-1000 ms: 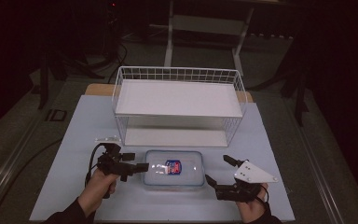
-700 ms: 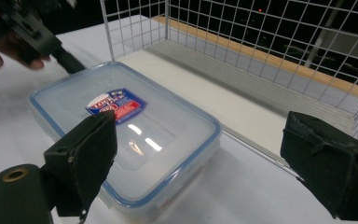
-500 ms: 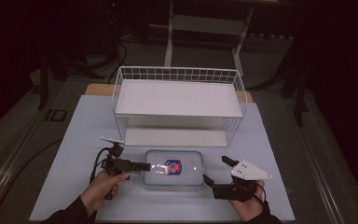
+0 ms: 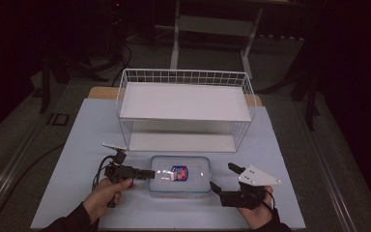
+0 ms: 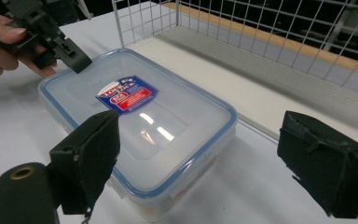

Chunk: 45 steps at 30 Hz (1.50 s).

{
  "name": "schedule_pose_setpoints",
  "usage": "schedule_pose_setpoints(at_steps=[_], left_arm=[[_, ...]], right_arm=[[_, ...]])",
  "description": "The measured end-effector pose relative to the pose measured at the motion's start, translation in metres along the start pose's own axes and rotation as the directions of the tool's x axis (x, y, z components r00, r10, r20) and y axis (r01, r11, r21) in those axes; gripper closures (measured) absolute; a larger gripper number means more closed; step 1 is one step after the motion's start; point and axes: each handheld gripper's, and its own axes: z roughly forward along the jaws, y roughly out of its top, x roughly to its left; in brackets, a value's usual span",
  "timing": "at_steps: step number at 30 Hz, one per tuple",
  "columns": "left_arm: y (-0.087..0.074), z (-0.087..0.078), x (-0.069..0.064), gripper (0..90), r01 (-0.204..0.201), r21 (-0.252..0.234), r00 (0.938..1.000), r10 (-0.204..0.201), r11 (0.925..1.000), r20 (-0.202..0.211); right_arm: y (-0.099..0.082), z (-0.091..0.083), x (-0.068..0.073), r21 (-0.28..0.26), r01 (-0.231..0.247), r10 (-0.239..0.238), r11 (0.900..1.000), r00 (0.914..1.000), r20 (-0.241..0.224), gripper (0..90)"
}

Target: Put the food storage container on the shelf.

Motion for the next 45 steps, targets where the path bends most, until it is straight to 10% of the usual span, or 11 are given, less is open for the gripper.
schedule_pose_setpoints(at_steps=[13, 18, 23, 37, 39, 45], left_arm=[[-0.007, -0.008, -0.008, 55.4, -0.080, 0.011, 0.9965, 0.080, 0.9967, 0.025], [-0.010, -0.010, -0.011, 56.4, -0.123, 0.019, 0.9922, 0.122, 0.9923, 0.022], [-0.014, -0.011, -0.015, 57.5, -0.164, 0.024, 0.9862, 0.164, 0.9861, 0.024], [-0.018, -0.013, -0.017, 58.8, -0.205, 0.033, 0.9784, 0.204, 0.9782, 0.032], [-0.019, -0.013, -0.017, 58.9, -0.198, 0.027, 0.9800, 0.197, 0.9799, 0.030], [-0.023, -0.013, -0.021, 58.9, -0.210, 0.013, 0.9776, 0.210, 0.9775, 0.008]], right_arm=[[-0.006, 0.016, -0.015, 0.080, -0.178, 0.186, 0.9808, 0.9763, -0.111, 16.0], [-0.012, 0.026, -0.027, 0.145, -0.298, 0.320, 0.9436, 0.9315, -0.172, 19.8], [-0.021, 0.036, -0.039, 0.220, -0.402, 0.449, 0.8886, 0.8615, -0.237, 25.3], [-0.034, 0.047, -0.052, 0.316, -0.518, 0.604, 0.7950, 0.7202, -0.341, 48.6], [-0.034, 0.048, -0.052, 0.322, -0.520, 0.610, 0.7912, 0.7103, -0.351, 51.6], [-0.033, 0.044, -0.049, 0.326, -0.519, 0.610, 0.7905, 0.7160, -0.340, 53.4]])
